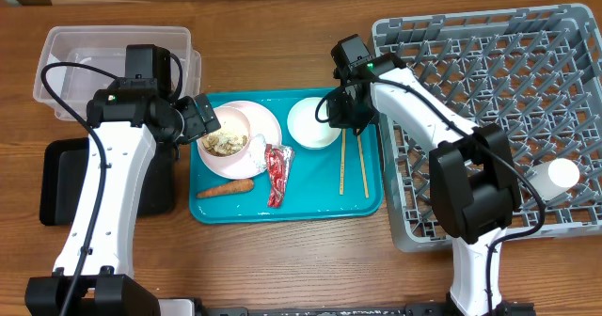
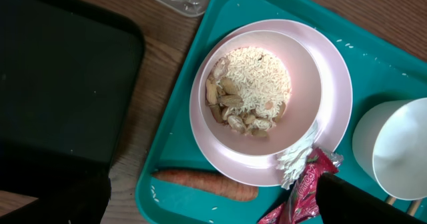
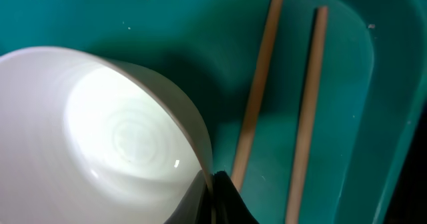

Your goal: Sort waste into correct bins and load items into the dishwasher

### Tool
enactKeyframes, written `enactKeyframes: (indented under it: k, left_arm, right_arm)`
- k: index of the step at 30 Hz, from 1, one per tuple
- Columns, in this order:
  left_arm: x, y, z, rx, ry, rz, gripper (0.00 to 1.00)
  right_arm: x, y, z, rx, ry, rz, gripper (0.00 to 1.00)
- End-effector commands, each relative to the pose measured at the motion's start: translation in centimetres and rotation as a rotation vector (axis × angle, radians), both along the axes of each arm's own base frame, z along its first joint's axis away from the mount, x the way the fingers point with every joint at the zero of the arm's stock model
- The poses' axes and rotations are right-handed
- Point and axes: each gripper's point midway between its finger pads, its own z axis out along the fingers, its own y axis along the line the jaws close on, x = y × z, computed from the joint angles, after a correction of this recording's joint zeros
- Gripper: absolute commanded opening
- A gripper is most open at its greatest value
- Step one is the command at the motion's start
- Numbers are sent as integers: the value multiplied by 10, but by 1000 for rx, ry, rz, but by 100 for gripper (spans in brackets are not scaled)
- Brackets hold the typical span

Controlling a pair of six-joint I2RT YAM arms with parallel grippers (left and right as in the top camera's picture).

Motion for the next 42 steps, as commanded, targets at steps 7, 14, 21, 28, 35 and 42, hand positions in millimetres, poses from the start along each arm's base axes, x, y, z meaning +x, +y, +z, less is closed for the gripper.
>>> enactKeyframes:
  k: [7,14,21,28,35,42]
  left_arm:
    - [4,3,8,12,-35,8,100]
    - [7,2,10,12,-51,8,100]
    - [14,3,12,12,-79,9,100]
    - [14,0,13,-6,-80,14,100]
    - [14,-1,13,-21,-80,40,100]
    - [13,-6,12,-54,-76,52,100]
  right_arm:
    - [74,-96,210,-64,-489,-251,4]
    - [53,-272,297,-579,-720,-677,4]
    - [-2,-409,313,-1165,-687,-1081,4]
    - [-17,-483,247,-1357,-467,-1139,4]
    - [-8,-511,174,-1344,-323,-1107,4]
    - [9,-497,123,-1281,-250,-1017,4]
